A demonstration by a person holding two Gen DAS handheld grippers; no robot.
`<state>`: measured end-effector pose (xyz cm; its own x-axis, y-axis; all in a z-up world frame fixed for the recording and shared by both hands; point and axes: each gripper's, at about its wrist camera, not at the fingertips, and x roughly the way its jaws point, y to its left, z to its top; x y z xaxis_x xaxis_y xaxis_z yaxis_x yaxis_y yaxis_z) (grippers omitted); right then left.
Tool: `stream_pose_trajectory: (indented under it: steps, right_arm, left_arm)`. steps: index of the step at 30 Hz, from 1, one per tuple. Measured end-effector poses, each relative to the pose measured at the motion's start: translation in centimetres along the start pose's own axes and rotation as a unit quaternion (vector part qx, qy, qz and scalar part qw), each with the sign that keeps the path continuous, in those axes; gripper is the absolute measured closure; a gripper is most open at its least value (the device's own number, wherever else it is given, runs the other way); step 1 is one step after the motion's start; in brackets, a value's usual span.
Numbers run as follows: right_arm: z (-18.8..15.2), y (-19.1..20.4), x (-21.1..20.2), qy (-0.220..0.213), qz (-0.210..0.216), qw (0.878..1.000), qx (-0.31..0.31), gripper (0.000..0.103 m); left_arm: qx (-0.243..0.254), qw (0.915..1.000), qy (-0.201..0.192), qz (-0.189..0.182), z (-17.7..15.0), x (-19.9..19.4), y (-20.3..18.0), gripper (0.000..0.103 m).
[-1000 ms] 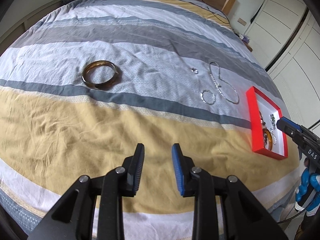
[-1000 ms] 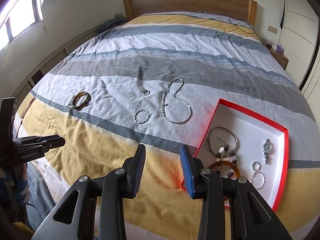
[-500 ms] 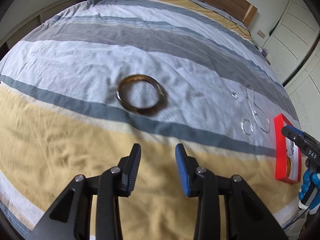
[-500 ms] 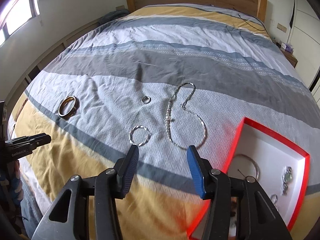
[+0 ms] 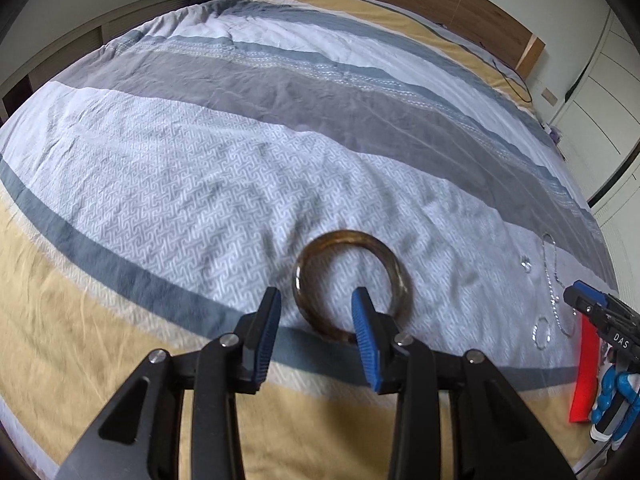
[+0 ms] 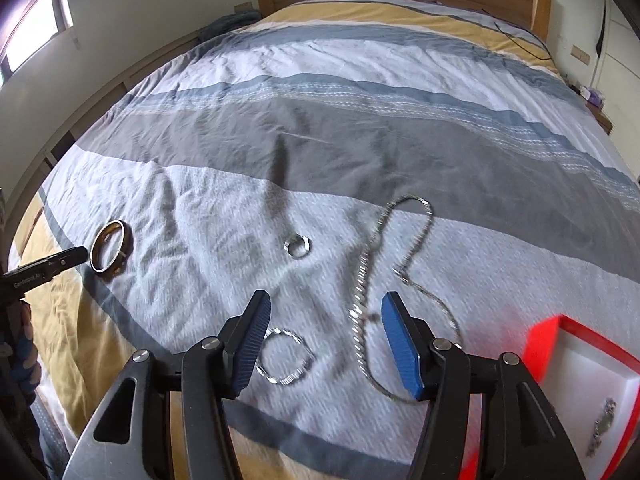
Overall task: Organize jewelry
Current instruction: 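Grasp the dark bangle with the left tool while the right tool grasps a silver ring, then carry the dark bangle and silver ring into the red box and release both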
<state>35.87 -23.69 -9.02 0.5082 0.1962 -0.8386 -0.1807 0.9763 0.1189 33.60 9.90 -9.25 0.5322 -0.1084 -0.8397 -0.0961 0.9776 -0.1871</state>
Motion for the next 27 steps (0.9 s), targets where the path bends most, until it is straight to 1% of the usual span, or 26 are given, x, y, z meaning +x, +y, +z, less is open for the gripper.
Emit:
stream_pose_trajectory:
  steps: [4, 6, 10, 14, 15, 16, 17, 18, 19, 20, 24, 27]
  right_arm:
    - [1.0, 1.0, 1.9, 0.003, 0.016, 1.000, 0.001, 0.058]
    - [1.4, 1.2, 3.2, 0.006, 0.019, 1.000, 0.006, 0.061]
    - [2.0, 1.1, 5.4, 0.014, 0.016, 1.000, 0.022, 0.064]
    - [2.6, 1.2, 7.2, 0.020, 0.009, 1.000, 0.021, 0.065]
    - [2.7, 1.2, 7.6, 0.021, 0.008, 1.000, 0.018, 0.067]
    - [2.7, 1.3, 7.9, 0.023, 0.007, 1.000, 0.015, 0.072]
    - [2.8, 1.5, 8.1, 0.024, 0.006, 1.000, 0.012, 0.075]
    - [2.7, 1.5, 8.2, 0.025, 0.007, 1.000, 0.009, 0.084]
    - [2.6, 1.5, 8.3, 0.026, 0.008, 1.000, 0.007, 0.084]
    - [2.6, 1.6, 8.3, 0.026, 0.008, 1.000, 0.004, 0.084]
    - [2.1, 1.7, 7.5, 0.020, 0.012, 1.000, 0.005, 0.084]
    - [1.6, 1.6, 5.9, 0.008, 0.018, 1.000, 0.012, 0.084]
  left_arm:
    - [-0.008, 1.0000, 0.005, 0.001, 0.7, 1.6, 0.7, 0.068]
    - [-0.007, 0.9999, 0.008, 0.000, 0.9, 2.3, 0.8, 0.068]
    - [-0.002, 0.9999, 0.014, 0.000, 1.0, 3.8, 0.7, 0.068]
    - [0.012, 0.9998, 0.015, 0.006, 1.3, 4.8, 0.3, 0.069]
    - [0.016, 0.9998, 0.014, 0.007, 1.4, 4.9, 0.1, 0.070]
    - [0.019, 0.9997, 0.013, 0.007, 1.5, 5.0, 0.0, 0.074]
    - [0.021, 0.9997, 0.012, 0.005, 1.6, 5.1, -0.1, 0.081]
    - [0.019, 0.9997, 0.012, 0.003, 1.6, 5.2, 0.0, 0.085]
    - [0.016, 0.9998, 0.013, 0.000, 1.8, 5.3, 0.0, 0.090]
    - [0.014, 0.9998, 0.014, -0.003, 1.9, 5.3, 0.0, 0.093]
    - [0.012, 0.9999, 0.010, 0.000, 1.7, 4.4, -0.1, 0.094]
    - [0.010, 0.9999, 0.004, 0.003, 1.5, 3.0, -0.3, 0.095]
